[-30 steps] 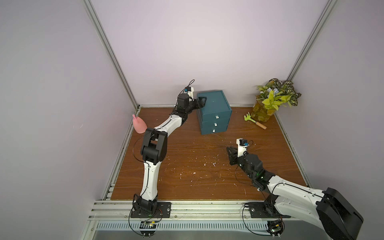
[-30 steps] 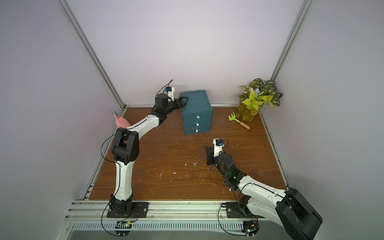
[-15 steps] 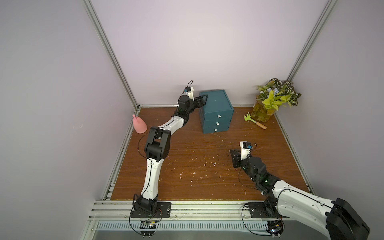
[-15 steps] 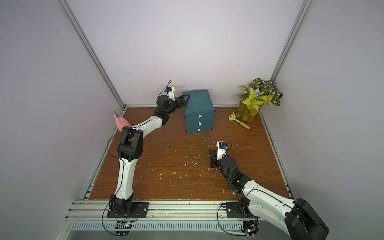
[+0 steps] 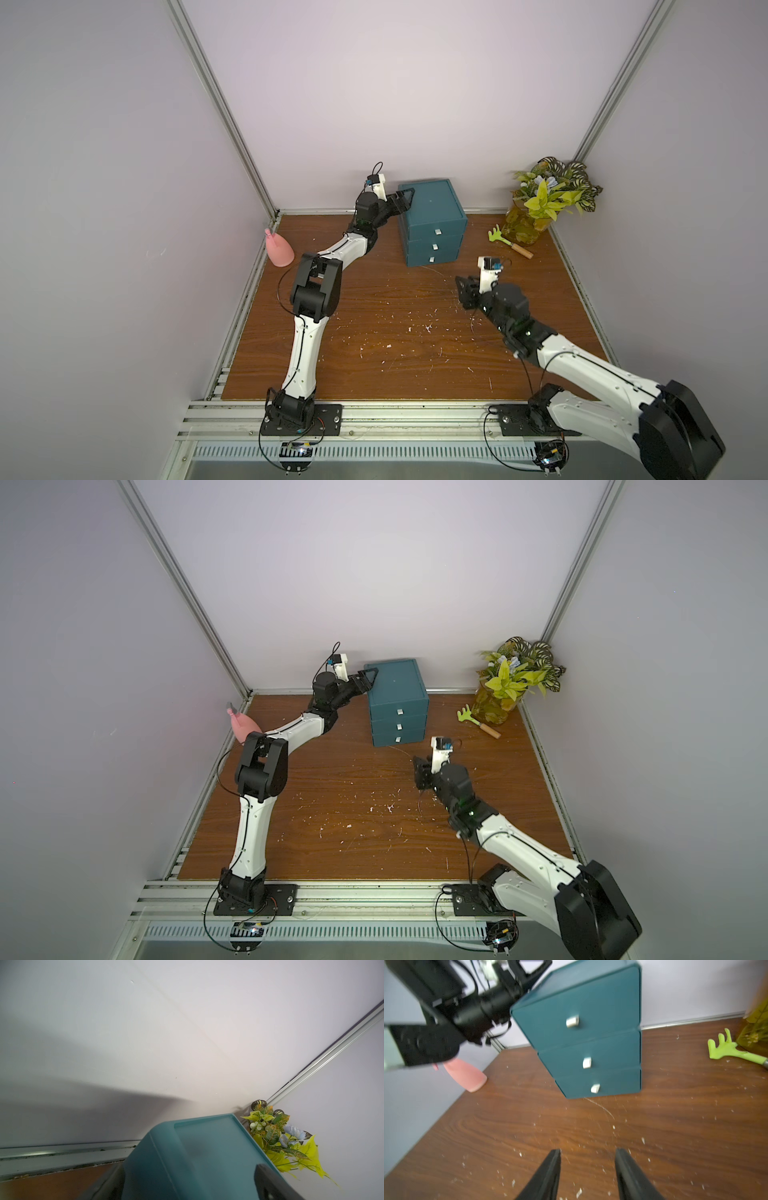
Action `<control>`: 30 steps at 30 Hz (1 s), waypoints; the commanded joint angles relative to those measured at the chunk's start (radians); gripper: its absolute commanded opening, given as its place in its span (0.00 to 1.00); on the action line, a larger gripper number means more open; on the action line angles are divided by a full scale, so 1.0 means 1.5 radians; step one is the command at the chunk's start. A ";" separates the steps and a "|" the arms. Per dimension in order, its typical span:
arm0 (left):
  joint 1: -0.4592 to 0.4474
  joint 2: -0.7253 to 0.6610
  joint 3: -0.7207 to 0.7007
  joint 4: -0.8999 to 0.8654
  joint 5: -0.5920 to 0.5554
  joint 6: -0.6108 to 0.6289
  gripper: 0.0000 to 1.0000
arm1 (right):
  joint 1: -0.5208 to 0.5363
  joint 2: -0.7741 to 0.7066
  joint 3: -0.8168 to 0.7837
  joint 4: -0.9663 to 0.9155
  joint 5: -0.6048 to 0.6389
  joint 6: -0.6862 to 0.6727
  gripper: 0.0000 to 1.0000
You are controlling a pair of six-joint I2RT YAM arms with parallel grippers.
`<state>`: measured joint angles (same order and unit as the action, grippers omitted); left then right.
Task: Place the plugs into the drawer by color
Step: Move the storage box to the center of the board.
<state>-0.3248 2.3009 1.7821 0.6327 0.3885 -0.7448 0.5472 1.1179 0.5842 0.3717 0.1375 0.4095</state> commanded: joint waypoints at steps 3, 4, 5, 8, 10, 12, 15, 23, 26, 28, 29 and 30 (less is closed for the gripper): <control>0.018 -0.085 -0.078 0.000 -0.001 0.036 0.93 | -0.109 0.152 0.238 -0.041 -0.190 0.018 0.55; 0.020 -0.100 -0.098 0.000 -0.002 0.039 0.93 | -0.124 0.185 0.279 -0.048 -0.210 0.019 0.56; 0.021 -0.114 -0.114 -0.002 -0.002 0.044 0.93 | -0.140 0.211 0.311 -0.054 -0.220 0.025 0.57; 0.022 -0.156 -0.167 -0.003 -0.003 0.048 0.93 | -0.179 0.288 0.393 -0.066 -0.256 0.035 0.60; 0.020 -0.175 -0.193 -0.001 0.008 0.041 0.93 | -0.197 0.334 0.441 -0.077 -0.272 0.032 0.64; 0.015 -0.189 -0.218 -0.007 0.011 0.038 0.93 | -0.211 0.368 0.478 -0.090 -0.288 0.030 0.67; 0.004 -0.204 -0.231 -0.018 0.012 0.044 0.93 | -0.223 0.403 0.502 -0.080 -0.332 0.037 0.73; -0.009 -0.190 -0.211 -0.027 0.027 0.034 0.94 | -0.213 0.411 0.509 -0.061 -0.393 0.045 0.68; -0.009 -0.190 -0.211 -0.027 0.024 0.035 0.94 | -0.207 0.394 0.490 -0.052 -0.395 0.051 0.66; -0.009 -0.192 -0.208 -0.028 0.023 0.037 0.94 | -0.203 0.385 0.480 -0.045 -0.400 0.055 0.65; -0.009 -0.192 -0.206 -0.029 0.023 0.038 0.94 | -0.200 0.382 0.476 -0.043 -0.402 0.057 0.64; -0.009 -0.193 -0.206 -0.031 0.023 0.038 0.94 | -0.197 0.378 0.472 -0.040 -0.402 0.059 0.64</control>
<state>-0.3359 2.0079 1.4425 0.5926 0.4080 -0.7002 0.2195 1.7554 1.2995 0.2615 -0.3981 0.4808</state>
